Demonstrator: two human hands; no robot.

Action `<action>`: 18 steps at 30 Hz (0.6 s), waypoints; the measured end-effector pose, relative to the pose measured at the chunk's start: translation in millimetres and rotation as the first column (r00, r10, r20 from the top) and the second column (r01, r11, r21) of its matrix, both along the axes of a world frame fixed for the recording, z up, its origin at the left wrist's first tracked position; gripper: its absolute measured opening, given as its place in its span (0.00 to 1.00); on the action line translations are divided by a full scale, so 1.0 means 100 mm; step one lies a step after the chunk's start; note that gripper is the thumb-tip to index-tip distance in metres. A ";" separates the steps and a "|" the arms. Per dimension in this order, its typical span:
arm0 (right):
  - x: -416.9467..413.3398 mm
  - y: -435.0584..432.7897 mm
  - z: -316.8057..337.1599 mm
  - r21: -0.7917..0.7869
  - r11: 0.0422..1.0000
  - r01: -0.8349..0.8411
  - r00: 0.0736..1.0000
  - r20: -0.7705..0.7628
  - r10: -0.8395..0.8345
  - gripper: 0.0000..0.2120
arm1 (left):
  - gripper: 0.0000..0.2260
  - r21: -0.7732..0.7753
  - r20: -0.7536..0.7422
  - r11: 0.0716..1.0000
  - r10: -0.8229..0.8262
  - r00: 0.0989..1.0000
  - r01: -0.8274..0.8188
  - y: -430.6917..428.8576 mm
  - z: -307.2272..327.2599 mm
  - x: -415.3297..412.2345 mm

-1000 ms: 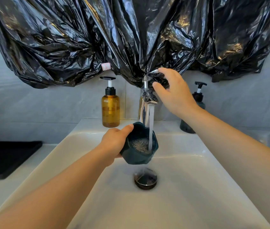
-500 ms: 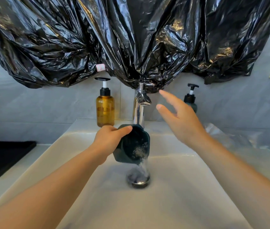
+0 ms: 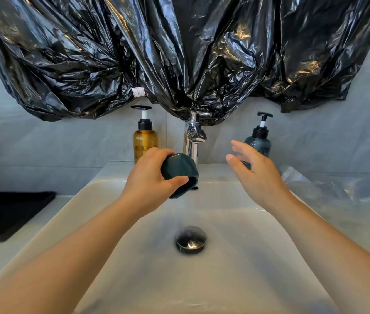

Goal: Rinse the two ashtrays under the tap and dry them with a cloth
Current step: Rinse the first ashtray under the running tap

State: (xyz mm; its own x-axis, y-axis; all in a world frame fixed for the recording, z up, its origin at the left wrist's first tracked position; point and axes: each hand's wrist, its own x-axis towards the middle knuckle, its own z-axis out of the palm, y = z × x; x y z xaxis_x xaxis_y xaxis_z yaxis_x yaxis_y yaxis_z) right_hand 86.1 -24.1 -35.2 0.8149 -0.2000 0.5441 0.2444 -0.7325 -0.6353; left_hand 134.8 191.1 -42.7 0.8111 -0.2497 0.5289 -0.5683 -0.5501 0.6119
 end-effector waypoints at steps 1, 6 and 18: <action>0.00 0.00 -0.01 -0.005 1.000 -0.002 1.000 -0.003 0.002 0.23 | 0.23 0.026 0.033 1.000 0.008 0.999 -0.009 0.00 0.00 0.00; 0.02 0.00 -0.03 -0.026 1.000 -0.006 0.999 -0.032 0.005 0.23 | 0.23 0.057 0.093 0.998 0.021 0.995 -0.026 0.00 0.00 0.00; 0.06 -0.10 -0.06 0.008 1.000 0.002 0.996 -0.085 -0.002 0.14 | 0.15 -0.356 -0.355 0.930 -0.043 0.934 -0.093 -0.01 -0.02 -0.02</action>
State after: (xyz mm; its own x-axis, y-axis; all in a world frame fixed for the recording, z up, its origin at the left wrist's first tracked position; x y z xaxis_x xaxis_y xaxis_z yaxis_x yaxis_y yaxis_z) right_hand 92.0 -33.6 -41.1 0.8577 -0.2060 0.4711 0.1878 -0.7274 -0.6600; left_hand 132.4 189.9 -44.7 0.9634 -0.0736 0.2576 -0.2680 -0.2635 0.9267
